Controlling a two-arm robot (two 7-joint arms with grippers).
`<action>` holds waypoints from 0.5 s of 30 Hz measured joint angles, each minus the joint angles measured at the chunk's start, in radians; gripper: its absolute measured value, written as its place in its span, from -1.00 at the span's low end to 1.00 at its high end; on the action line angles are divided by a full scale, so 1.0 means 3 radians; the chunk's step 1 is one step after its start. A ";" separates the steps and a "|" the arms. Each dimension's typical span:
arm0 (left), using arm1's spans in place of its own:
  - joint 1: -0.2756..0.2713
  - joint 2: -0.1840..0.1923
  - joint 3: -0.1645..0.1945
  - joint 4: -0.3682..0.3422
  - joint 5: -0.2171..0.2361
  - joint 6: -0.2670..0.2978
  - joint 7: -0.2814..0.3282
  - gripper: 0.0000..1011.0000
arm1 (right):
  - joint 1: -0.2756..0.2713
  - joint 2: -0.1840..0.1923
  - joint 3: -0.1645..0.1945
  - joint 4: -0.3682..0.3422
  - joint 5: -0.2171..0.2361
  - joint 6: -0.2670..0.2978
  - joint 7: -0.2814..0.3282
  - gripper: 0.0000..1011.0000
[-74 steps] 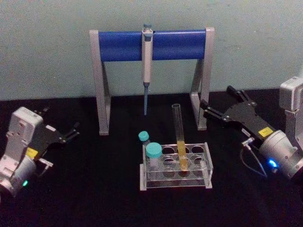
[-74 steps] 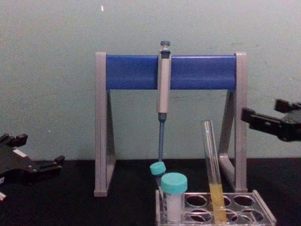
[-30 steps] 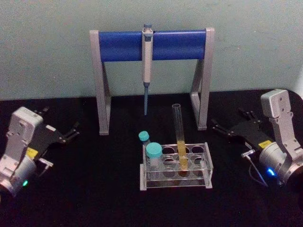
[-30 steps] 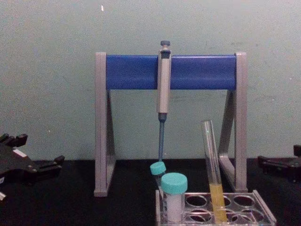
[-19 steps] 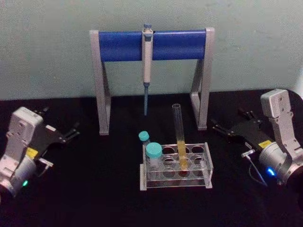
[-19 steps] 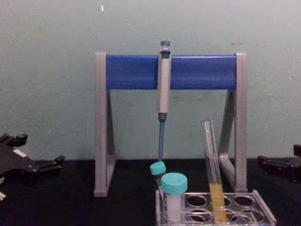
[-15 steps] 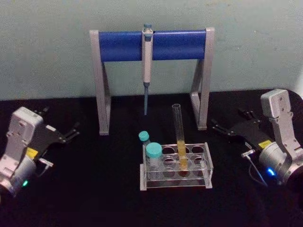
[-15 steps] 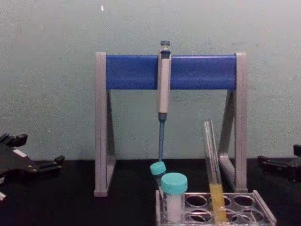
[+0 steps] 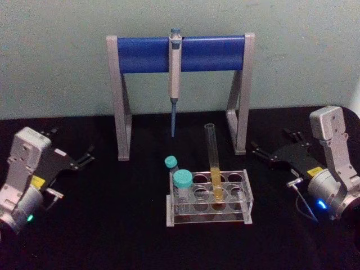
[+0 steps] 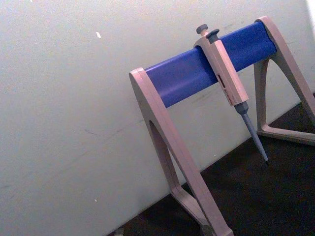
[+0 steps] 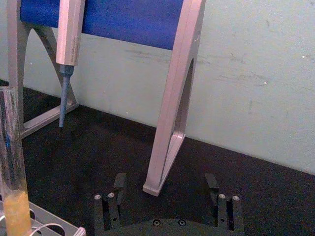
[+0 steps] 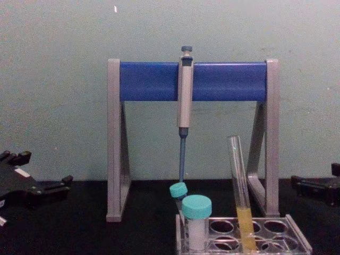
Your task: Pick up the test tube from the test tube rack, shake it, then place it back into the test tube rack.
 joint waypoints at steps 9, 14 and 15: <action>0.0000 0.0000 0.0000 0.0000 0.0000 0.0000 0.0000 0.98 | 0.0000 0.0000 0.0000 0.0000 0.0000 0.0000 0.0000 0.98; 0.0000 0.0000 0.0000 0.0000 0.0000 0.0000 0.0000 0.98 | 0.0000 0.0000 0.0000 0.0000 0.0000 0.0000 0.0000 0.98; 0.0000 0.0000 0.0000 0.0000 0.0000 0.0000 0.0000 0.98 | 0.0000 0.0000 0.0000 0.0000 0.0000 0.0000 0.0000 0.98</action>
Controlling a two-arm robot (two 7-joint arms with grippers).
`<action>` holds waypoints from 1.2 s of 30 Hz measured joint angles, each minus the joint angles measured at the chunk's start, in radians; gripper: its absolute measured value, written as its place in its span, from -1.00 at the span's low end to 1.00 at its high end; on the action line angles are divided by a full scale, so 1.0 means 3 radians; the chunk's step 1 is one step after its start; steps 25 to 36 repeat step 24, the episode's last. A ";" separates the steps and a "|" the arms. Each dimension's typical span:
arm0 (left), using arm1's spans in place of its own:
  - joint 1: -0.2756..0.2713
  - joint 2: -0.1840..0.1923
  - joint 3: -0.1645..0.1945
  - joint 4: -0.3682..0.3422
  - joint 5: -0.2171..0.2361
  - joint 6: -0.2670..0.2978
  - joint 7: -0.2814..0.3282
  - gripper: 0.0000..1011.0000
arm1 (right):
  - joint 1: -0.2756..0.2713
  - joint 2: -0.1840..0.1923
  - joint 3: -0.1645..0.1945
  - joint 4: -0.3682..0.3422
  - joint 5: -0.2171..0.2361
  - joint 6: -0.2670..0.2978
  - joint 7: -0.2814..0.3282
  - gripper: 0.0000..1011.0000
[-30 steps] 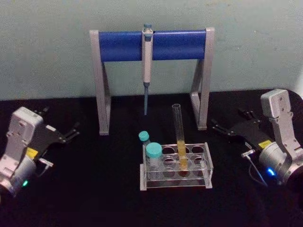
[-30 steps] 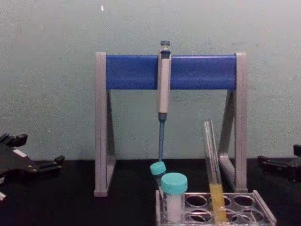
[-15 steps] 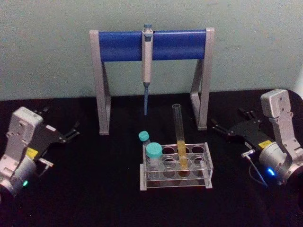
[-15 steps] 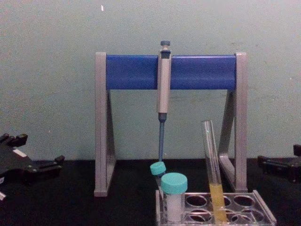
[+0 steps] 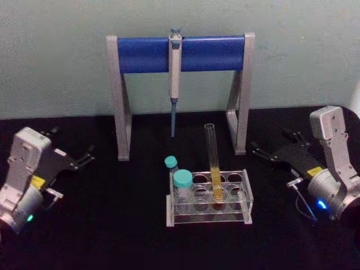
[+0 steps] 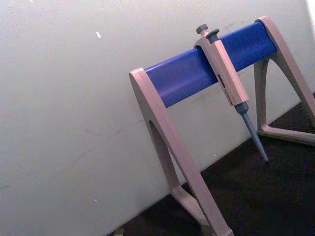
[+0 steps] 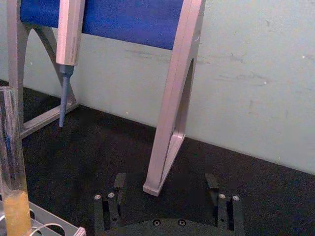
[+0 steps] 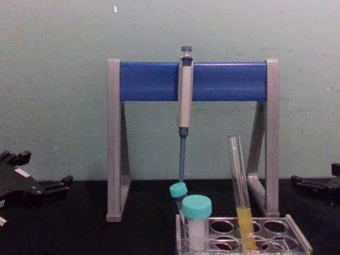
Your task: Pick up the test tube from the test tube rack, shake it, then place it back into the test tube rack.
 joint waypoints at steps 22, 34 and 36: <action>0.0000 0.0000 0.0000 0.0000 0.0000 0.0000 0.0000 0.98 | 0.0000 0.0000 0.0000 0.0000 0.0000 0.0000 0.0000 0.98; 0.0000 0.0000 0.0000 0.0000 0.0000 0.0000 0.0000 0.98 | 0.0000 0.0000 0.0000 0.0000 0.0000 0.0000 0.0000 0.98; 0.0000 0.0000 0.0000 0.0000 0.0000 0.0000 0.0000 0.98 | 0.0000 0.0000 0.0000 0.0000 0.0000 0.0000 0.0000 0.98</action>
